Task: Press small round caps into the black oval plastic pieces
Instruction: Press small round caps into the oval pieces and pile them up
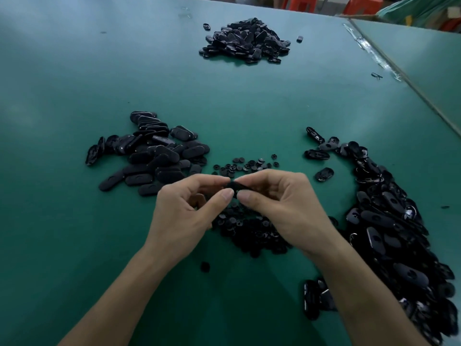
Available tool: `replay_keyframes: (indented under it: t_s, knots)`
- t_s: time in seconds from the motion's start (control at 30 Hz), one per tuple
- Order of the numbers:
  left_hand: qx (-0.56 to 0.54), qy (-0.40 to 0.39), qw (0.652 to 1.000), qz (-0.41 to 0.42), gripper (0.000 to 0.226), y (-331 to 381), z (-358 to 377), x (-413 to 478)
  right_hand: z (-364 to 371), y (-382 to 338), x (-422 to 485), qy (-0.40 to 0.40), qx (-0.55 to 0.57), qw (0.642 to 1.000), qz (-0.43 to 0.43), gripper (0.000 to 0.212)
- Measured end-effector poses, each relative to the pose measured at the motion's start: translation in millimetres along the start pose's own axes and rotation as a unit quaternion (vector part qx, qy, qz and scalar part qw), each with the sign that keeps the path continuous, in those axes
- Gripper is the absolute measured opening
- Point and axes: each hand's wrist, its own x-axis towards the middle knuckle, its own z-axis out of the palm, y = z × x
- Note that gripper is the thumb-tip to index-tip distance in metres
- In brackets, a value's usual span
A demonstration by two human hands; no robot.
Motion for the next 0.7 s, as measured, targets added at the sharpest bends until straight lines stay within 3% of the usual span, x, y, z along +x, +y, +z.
replay_keyframes:
  t_s: [0.17, 0.33, 0.7]
  knots:
    - [-0.016, 0.008, 1.000, -0.005, 0.003, -0.1, -0.6, 1.5, 4.4, -0.5, -3.0, 0.018, -0.008, 1.000, 0.006, 0.029]
    - [-0.044, 0.011, 0.999, -0.027, 0.002, 0.2, -1.3, 3.0, 5.8, -1.3, -4.6, 0.046, 0.013, 0.998, 0.030, 0.019]
    - [-0.067, 0.012, 0.997, -0.028, 0.018, 1.8, 0.4, 1.7, 8.8, 0.3, -6.6, 0.044, 0.017, 0.998, 0.032, 0.015]
